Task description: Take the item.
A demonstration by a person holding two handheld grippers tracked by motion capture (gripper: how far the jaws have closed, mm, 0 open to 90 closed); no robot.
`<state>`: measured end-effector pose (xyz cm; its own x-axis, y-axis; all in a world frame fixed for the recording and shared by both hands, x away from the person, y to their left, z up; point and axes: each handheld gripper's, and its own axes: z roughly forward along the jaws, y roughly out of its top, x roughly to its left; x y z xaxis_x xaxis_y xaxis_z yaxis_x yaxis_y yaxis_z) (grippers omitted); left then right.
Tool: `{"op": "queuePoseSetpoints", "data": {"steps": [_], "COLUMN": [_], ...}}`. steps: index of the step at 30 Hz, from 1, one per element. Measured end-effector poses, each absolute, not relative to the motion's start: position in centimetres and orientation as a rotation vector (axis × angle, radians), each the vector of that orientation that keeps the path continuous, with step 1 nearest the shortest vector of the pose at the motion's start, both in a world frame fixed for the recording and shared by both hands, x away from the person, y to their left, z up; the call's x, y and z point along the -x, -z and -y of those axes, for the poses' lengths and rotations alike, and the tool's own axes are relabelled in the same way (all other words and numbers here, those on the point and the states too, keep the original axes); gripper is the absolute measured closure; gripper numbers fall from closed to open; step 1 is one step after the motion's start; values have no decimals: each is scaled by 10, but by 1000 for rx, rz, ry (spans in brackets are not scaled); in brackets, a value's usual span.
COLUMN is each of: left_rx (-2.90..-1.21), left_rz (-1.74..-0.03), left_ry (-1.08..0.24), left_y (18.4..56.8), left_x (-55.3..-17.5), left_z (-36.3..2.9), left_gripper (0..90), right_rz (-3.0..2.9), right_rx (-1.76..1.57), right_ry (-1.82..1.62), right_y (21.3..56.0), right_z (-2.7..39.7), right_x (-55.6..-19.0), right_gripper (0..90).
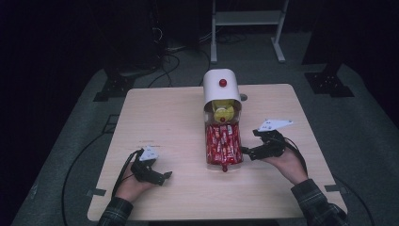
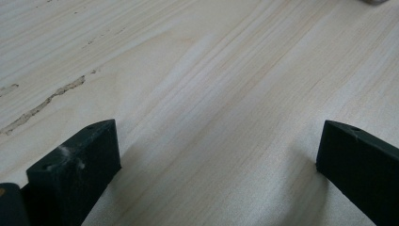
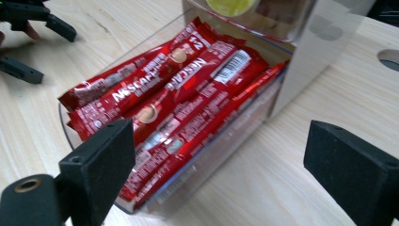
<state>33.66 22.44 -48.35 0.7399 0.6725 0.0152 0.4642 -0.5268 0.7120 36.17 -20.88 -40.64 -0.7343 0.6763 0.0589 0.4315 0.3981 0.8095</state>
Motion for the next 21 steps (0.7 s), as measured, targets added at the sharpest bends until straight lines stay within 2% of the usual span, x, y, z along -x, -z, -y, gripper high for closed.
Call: {"op": "queuePoseSetpoints", "data": {"steps": [7, 9, 16, 21], "left_rx": [-2224, -2224, -2224, -2224], "left_rz": [-851, -851, -851, -851], "left_ry": [-376, -376, -376, -376], "left_y": [483, 483, 483, 483], "left_x": [-337, -337, -337, -337], "left_z": [-224, -224, -224, -224], "left_gripper": [0, 0, 0, 0], "right_rz": [-2388, -2389, -2395, -2386], "right_rx": [-979, -975, -957, -936], "right_ry": [-1267, -1267, -1274, -1277], "right_y": [408, 408, 409, 409], "right_z": [202, 200, 190, 184], "right_x": [-363, -363, -364, -364], "right_gripper": [92, 126, 142, 210]}}
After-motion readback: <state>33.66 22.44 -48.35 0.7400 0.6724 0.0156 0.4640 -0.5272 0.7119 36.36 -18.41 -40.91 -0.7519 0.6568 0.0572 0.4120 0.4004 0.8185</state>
